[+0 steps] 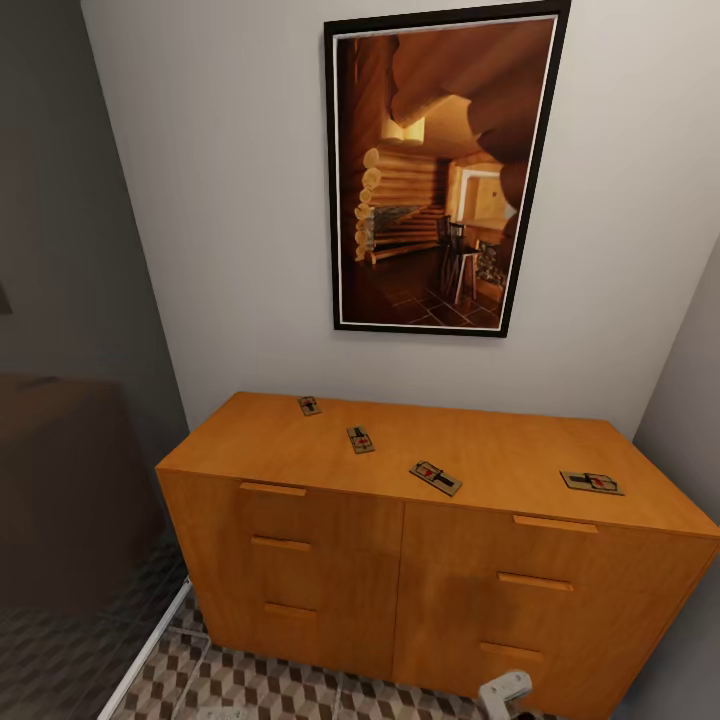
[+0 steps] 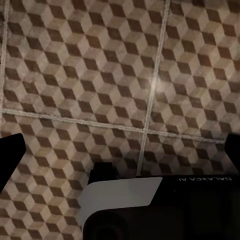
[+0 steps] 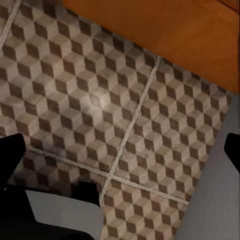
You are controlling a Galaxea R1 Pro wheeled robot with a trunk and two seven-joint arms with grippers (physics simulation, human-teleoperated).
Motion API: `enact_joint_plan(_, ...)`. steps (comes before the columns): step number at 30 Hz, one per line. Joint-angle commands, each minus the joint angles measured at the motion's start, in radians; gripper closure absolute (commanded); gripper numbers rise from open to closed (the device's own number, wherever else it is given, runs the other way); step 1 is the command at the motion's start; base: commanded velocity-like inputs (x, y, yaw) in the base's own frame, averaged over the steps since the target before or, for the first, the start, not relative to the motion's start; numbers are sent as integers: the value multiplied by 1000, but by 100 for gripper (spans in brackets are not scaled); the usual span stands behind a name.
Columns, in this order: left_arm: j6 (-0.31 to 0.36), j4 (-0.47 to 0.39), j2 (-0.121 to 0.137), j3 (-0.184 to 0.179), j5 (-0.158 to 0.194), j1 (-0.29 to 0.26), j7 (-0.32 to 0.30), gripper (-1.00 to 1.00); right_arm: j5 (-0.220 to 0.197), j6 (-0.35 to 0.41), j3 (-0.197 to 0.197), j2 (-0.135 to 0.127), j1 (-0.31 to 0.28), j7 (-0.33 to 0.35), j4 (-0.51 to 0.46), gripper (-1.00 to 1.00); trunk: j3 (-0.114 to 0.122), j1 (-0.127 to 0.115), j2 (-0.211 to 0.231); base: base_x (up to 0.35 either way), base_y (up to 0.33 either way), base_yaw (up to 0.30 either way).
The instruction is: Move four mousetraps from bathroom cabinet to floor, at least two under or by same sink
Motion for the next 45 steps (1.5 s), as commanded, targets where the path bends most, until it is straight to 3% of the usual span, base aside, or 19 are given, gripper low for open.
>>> enact_joint_plan(1, 10, -10, 0, 1, 0, 0, -2, -100, 6, 8, 1, -1, -1, 1, -6, -100, -1, 0, -1, 0, 0, 0)
enact_joint_plan(12, 70, -104, 18, 1, -1, 0, -2, -100, 10, 32, -14, -5, -1, 1, -97, -100, -1, 0, -1, 0, 0, 0)
enact_joint_plan(23, 135, -247, 51, 1, -1, 0, -2, -100, 16, 139, -16, -2, -5, -1, -261, -100, -1, 0, -1, 0, 0, 0)
enact_joint_plan(24, 156, -294, 54, 1, 0, 0, -3, -100, 18, 163, -16, 0, -12, -1, -292, -100, -1, 0, -1, 0, 0, 0)
enact_joint_plan(29, 218, -367, 56, 0, 3, -8, -6, -100, 19, 237, -16, 3, -76, -2, -330, -100, -1, 0, -1, 0, 0, 0)
enact_joint_plan(45, 244, -382, 55, 0, 4, -145, -73, -100, 20, 244, -16, 4, -208, -2, -340, -100, -1, 0, -1, 0, 0, 0)
